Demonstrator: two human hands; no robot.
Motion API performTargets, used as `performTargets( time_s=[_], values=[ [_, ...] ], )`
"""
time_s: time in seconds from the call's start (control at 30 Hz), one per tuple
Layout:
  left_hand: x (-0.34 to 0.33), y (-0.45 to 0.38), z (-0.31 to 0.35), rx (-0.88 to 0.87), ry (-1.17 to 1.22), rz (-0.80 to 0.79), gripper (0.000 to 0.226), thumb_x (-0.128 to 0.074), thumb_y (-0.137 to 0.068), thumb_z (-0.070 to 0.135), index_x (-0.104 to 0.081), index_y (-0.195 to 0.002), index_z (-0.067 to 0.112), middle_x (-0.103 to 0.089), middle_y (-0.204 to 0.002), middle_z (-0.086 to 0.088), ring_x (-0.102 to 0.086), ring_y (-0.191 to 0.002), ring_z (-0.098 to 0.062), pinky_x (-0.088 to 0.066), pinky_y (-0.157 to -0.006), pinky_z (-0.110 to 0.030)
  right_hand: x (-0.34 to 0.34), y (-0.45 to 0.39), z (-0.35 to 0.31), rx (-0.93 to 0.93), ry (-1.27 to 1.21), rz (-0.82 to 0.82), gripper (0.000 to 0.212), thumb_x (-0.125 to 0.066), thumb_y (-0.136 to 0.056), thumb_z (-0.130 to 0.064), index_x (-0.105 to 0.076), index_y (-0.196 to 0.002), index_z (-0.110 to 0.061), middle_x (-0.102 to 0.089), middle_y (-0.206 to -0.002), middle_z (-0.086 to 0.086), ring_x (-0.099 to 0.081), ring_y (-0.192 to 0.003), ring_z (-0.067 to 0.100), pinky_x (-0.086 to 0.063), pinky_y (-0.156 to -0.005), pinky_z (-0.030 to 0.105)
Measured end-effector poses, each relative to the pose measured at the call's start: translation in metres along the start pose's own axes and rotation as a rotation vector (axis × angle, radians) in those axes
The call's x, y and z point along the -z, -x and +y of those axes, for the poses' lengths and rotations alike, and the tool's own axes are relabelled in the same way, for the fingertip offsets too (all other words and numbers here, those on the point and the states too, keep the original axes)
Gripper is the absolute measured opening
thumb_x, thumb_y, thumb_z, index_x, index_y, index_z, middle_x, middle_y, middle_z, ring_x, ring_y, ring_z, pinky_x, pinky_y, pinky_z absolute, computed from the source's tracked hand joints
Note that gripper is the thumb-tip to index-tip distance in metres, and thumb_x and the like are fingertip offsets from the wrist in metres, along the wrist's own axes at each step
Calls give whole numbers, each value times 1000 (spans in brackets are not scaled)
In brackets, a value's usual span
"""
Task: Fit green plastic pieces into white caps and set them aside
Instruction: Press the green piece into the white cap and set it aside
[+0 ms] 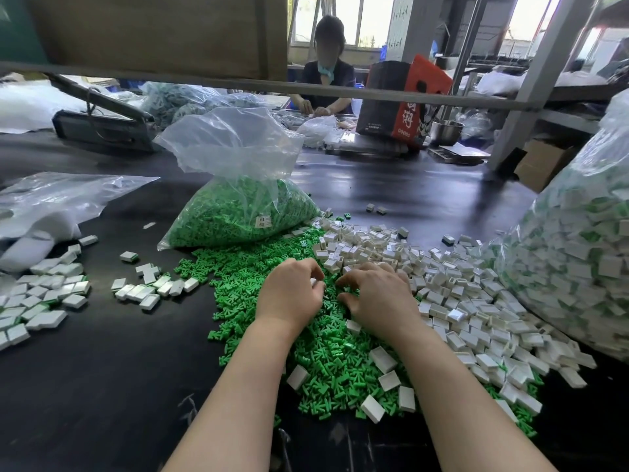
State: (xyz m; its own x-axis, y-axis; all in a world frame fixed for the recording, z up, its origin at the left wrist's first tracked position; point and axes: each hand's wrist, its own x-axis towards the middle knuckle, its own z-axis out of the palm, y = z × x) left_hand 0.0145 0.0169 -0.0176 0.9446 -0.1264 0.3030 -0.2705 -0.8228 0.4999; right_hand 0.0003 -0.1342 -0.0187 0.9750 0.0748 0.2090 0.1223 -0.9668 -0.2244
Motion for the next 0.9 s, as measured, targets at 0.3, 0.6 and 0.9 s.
performTargets(
  time_s=[0.3,0.6,0.9],
  values=[
    [0,-4,-3,49,143,-39,26,-49,-98,17,-62,-120,16,-60,-102,-9,-50,-65,-13,-37,-56,-21,-4,1,-2,33,25,87,22,-58,-95,-38,-66,-112,-28,-64,-118,-8,-53,-112,16,-35,-95,35],
    [7,-7,-2,224,647,-15,7,-68,-91,20,-66,-96,16,-66,-80,-1,-58,-61,-7,-45,-51,-19,-4,3,-2,48,32,148,21,-46,-101,-32,-65,-101,-23,-67,-103,-7,-56,-98,16,-32,-83,32],
    [8,-6,1,302,853,-35,16,-73,-85,8,-65,-95,17,-71,-92,-9,-68,-76,-16,-54,-64,-24,-1,1,-2,-38,-230,169,16,-53,-98,-23,-67,-100,-17,-71,-83,-2,-64,-72,14,-53,-71,29]
  ],
)
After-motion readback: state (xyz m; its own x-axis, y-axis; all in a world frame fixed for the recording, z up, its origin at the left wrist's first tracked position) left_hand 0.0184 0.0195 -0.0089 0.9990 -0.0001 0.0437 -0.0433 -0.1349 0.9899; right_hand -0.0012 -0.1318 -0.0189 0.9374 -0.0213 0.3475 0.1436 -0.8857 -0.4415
